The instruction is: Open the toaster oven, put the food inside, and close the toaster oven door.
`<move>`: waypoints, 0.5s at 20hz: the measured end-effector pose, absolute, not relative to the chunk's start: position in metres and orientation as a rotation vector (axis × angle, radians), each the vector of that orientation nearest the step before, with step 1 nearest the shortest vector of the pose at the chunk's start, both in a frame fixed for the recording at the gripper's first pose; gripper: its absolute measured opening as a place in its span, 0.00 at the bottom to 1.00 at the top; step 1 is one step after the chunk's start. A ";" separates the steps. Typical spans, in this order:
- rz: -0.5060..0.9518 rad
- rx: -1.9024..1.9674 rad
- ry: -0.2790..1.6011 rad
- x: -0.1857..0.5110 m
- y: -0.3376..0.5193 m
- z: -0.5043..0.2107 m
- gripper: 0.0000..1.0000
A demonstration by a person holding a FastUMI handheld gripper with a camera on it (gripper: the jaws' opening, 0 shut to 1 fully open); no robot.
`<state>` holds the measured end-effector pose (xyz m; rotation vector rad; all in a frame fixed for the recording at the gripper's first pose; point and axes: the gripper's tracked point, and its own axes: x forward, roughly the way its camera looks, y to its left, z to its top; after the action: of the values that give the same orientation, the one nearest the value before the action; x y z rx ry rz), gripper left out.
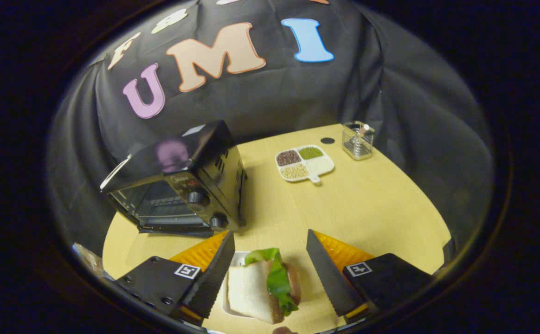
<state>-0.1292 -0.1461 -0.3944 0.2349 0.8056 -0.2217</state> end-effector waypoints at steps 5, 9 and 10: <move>-0.210 0.287 0.888 -0.161 -0.137 -0.422 0.97; -0.170 0.324 0.967 -0.177 -0.120 -0.438 0.96; -0.174 0.333 0.974 -0.178 -0.120 -0.438 0.91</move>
<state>-0.1781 -0.1196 -0.4383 0.3333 0.9737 -0.1742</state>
